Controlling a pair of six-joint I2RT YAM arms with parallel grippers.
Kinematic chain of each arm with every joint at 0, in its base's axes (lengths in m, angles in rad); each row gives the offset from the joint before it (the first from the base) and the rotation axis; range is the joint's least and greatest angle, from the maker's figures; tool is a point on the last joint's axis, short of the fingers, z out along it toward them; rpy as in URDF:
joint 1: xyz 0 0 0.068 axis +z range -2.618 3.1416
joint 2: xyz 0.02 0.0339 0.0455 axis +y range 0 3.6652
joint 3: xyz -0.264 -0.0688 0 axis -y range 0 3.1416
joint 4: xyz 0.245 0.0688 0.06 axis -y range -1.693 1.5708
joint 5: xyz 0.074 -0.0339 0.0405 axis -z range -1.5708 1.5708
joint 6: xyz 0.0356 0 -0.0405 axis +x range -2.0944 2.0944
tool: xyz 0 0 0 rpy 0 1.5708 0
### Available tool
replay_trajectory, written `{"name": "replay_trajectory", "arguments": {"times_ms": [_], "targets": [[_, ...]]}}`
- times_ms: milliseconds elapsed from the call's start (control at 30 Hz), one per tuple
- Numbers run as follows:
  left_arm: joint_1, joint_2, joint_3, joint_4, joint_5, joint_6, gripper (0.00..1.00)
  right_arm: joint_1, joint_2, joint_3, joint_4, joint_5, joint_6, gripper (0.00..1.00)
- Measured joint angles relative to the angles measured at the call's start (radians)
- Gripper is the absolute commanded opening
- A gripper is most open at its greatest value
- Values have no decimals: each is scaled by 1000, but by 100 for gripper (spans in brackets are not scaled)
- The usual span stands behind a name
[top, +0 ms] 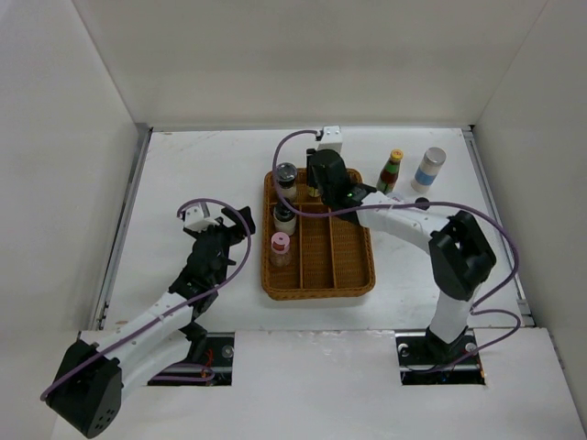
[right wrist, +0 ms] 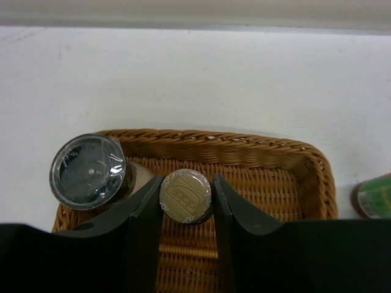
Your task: Organize the condiment bottles
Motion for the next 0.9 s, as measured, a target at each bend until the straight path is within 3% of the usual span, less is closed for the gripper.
{"name": "replay_trajectory", "arguments": {"times_ms": [233,400,667,900], "targets": [[0,22,0,2,0,-5,86,0,78,24,0,-21,-5,18],[0,35,0,10,0,-8,86,0,90,23,0,-25,-5,41],[0,45,0,16,0,-9,86,0,78,19,41,-35,10,67],[5,45,0,19,1,-11,87,-6,-85,-47,46,-57,14,74]]}}
